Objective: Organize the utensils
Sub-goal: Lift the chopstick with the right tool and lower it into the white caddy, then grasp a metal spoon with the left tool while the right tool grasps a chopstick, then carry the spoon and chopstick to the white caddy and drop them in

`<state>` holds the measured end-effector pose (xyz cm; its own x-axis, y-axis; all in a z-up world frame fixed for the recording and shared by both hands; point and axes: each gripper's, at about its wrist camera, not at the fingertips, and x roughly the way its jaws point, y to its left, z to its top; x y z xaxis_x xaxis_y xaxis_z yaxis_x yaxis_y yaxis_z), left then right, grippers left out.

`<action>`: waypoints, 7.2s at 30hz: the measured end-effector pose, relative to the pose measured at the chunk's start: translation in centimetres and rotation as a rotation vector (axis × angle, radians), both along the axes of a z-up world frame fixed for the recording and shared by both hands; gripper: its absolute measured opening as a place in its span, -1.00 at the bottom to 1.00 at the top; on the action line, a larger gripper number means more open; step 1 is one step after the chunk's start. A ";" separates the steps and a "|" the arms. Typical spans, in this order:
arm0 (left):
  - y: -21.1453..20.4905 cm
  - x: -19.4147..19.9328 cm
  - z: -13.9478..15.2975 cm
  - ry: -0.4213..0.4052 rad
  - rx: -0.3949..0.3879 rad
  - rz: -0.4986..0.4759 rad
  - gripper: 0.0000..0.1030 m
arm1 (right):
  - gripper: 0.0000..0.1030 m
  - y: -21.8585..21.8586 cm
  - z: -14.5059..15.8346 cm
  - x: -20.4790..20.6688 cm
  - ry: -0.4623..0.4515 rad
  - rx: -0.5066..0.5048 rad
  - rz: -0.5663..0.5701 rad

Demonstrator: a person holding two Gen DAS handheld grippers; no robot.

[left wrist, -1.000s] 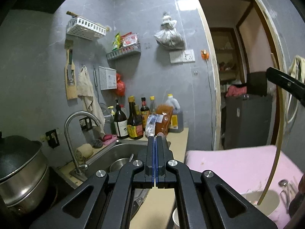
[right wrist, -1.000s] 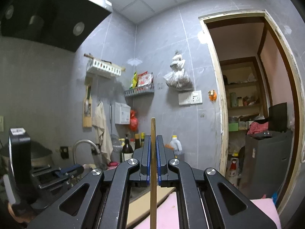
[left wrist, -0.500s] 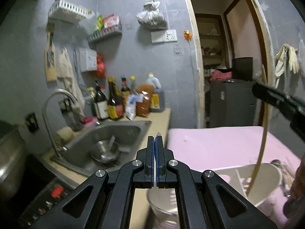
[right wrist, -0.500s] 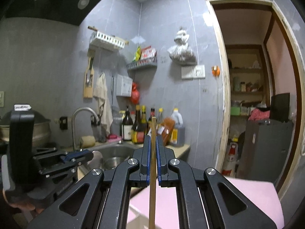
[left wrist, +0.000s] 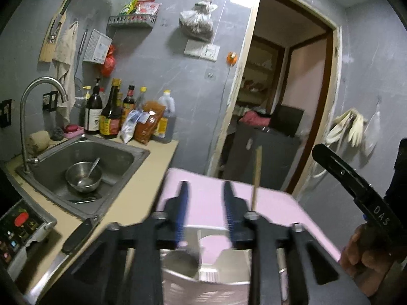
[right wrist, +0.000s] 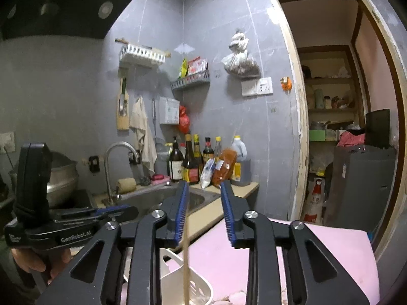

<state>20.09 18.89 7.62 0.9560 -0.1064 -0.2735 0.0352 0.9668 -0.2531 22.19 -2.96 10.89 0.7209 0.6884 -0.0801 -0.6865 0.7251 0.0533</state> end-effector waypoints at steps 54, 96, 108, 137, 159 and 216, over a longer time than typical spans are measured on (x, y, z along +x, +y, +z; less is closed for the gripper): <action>-21.8 8.4 -9.9 0.362 0.185 -0.357 0.20 | -0.09 -22.2 -10.5 1.2 0.421 -0.241 -0.366; -23.4 18.5 -12.0 0.764 0.109 -0.588 -0.87 | -0.79 -20.3 -15.0 9.4 0.797 -0.284 -0.195; -22.4 17.6 -11.8 0.744 0.006 -0.557 -0.97 | -0.81 -20.2 -15.4 11.3 0.906 -0.251 -0.202; -18.4 0.2 -0.7 -0.039 0.085 -0.323 -1.00 | -0.95 -15.3 -1.9 -4.0 0.082 -0.071 -0.307; -1.0 -1.0 4.6 -0.191 0.020 0.020 -1.00 | -0.95 -2.9 5.4 -1.6 -0.120 0.157 -0.075; 0.4 -1.6 -3.1 0.005 0.017 0.070 -0.71 | -0.64 1.0 -5.7 -0.1 0.089 -0.064 0.033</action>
<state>18.51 19.30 4.51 0.9594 -0.0345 -0.2798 -0.0342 0.9709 -0.2370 22.08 -1.95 5.24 0.6859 0.7032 -0.1872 -0.7048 0.7060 0.0696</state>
